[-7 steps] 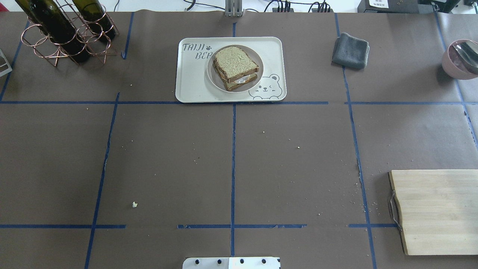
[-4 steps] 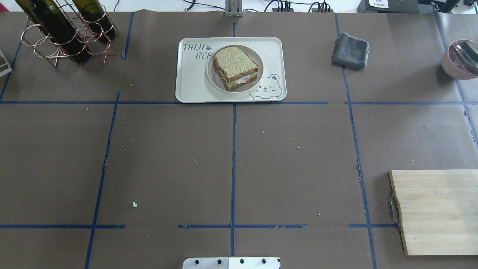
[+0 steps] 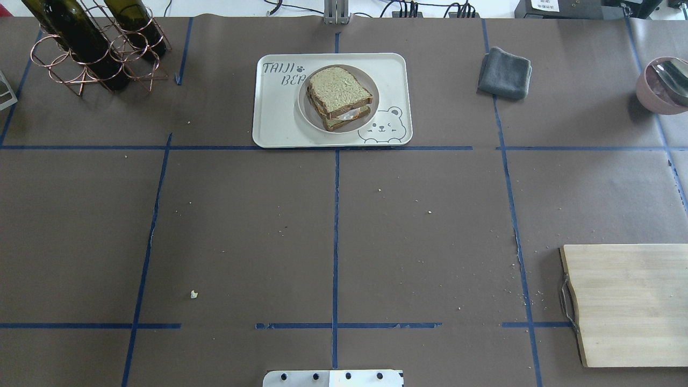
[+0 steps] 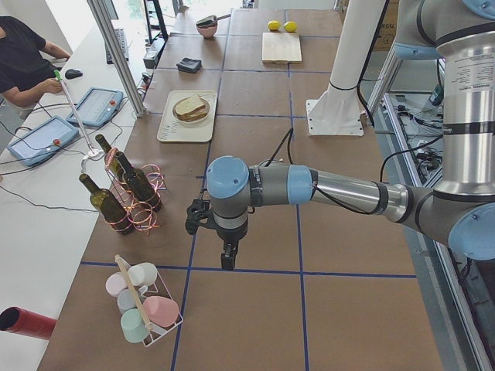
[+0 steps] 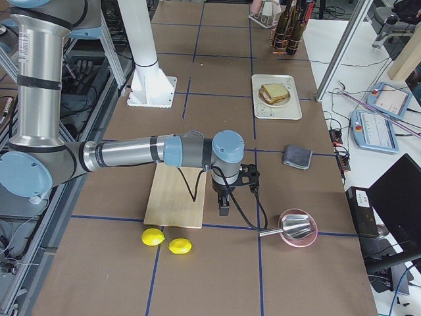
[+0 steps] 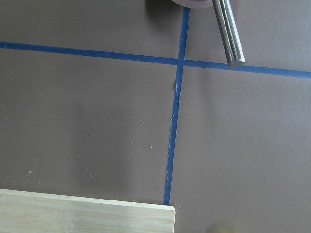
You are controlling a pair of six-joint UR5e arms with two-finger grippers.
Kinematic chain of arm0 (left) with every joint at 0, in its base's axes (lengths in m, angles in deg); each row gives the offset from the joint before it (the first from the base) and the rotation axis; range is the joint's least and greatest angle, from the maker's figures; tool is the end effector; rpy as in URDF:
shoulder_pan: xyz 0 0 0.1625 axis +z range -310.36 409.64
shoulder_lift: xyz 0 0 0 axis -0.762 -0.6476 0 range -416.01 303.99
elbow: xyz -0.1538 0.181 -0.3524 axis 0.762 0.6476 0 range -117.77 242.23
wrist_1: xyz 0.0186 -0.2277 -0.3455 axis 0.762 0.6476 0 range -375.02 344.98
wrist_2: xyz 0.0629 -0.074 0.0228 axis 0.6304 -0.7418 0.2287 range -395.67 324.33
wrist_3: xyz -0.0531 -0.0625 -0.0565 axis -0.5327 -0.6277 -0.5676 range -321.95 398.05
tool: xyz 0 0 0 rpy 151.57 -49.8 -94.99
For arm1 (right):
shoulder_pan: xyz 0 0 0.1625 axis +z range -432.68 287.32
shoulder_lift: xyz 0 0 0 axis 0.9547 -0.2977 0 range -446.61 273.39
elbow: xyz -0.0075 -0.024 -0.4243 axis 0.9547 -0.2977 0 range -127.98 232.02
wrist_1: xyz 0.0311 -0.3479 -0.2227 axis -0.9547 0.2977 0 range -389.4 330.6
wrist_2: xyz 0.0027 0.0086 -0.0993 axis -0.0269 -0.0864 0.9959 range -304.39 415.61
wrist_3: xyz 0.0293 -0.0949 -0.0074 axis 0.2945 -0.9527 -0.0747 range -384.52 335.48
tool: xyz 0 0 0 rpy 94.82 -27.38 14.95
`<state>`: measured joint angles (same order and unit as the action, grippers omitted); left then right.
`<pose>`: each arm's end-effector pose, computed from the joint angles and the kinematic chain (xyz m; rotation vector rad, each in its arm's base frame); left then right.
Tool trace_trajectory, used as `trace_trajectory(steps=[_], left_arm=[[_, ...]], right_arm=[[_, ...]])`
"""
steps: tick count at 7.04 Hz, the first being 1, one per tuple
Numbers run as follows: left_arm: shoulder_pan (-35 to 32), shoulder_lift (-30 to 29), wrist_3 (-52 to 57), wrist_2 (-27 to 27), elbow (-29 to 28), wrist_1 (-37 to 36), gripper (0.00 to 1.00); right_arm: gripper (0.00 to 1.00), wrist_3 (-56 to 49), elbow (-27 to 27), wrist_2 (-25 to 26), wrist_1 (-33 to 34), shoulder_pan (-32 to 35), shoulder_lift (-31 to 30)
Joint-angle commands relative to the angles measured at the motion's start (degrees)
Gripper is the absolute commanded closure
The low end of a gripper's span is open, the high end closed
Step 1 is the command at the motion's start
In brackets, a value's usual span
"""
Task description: Make sandwich and place on tray
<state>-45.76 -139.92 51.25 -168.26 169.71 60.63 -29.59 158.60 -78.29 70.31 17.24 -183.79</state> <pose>-0.1065 -0.4270 0.5859 0.0716 0.7418 0.1106 0.0636 -0.4332 0.5924 0.0281 -0.7661 -0.0833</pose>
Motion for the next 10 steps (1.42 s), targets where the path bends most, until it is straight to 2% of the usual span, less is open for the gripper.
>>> trace_trajectory(steps=[1,4,5,10], left_arm=[[1.86,-1.33,-0.02,0.21,-2.76,1.16,0.0],[2.14,-2.05,-0.02,0.14,-4.64,0.9,0.0],[2.14,0.82,0.07,-0.21,-3.69,1.77,0.0],[1.79,3.74,-0.28,-0.56,-1.84,5.1,0.0]], right_arm=[[0.0,0.05,0.2,-0.66,-0.22,-0.01,-0.03],[0.0,0.49,1.26,-0.75,-0.31,-0.27,-0.03],[0.0,0.49,1.09,-0.92,-0.4,-0.27,-0.46],[0.0,0.49,1.0,-1.19,-0.48,-0.53,-2.49]])
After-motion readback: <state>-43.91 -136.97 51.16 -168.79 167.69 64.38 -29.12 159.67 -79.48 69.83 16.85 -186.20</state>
